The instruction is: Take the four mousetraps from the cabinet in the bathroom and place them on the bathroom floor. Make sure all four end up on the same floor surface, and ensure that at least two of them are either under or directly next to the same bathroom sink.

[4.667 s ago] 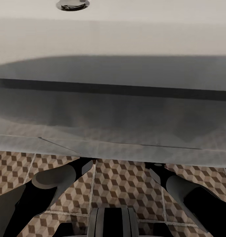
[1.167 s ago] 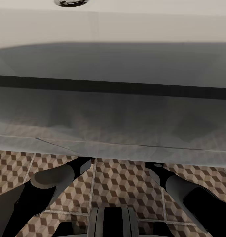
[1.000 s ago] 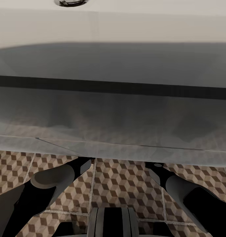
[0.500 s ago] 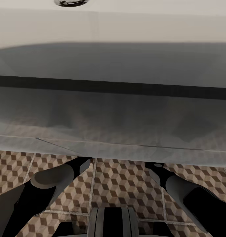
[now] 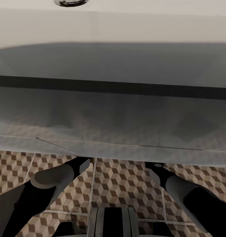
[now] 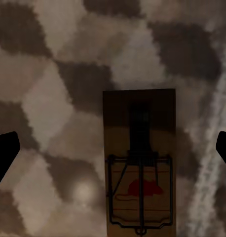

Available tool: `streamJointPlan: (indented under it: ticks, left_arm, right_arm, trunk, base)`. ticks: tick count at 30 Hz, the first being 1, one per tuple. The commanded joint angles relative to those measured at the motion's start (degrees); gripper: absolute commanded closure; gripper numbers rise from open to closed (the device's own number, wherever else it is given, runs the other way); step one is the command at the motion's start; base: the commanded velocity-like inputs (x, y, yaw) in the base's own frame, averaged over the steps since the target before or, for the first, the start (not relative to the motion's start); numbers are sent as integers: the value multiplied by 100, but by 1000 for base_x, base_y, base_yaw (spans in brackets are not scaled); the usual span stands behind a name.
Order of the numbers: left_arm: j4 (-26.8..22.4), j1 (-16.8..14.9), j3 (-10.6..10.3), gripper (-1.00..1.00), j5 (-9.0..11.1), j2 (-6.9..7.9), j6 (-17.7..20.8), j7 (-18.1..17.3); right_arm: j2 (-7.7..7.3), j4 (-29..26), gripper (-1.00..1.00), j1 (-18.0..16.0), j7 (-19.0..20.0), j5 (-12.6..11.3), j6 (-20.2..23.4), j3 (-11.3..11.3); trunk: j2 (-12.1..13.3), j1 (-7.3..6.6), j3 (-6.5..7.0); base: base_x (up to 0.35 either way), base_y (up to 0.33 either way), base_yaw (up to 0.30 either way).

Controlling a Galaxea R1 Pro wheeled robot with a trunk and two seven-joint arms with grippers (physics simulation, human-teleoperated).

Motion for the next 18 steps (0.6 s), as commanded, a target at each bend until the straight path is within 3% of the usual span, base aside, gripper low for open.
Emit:
streamJointPlan:
  ticks: [1, 18]
  left_arm:
    - [-20, -4, -48, -100, 54, 3, -27, 38]
    - [-23, -4, -48, -100, 55, 3, -31, 38]
  right_arm:
    - [-2, -6, -100, 0, -17, -61, -14, 48]
    - [-2, -6, -100, 0, -16, -61, -14, 46]
  trunk:
    - [-1, -1, -3]
    - [-1, -1, -3]
  base:
    - [0, 0, 0]
    - [0, 0, 0]
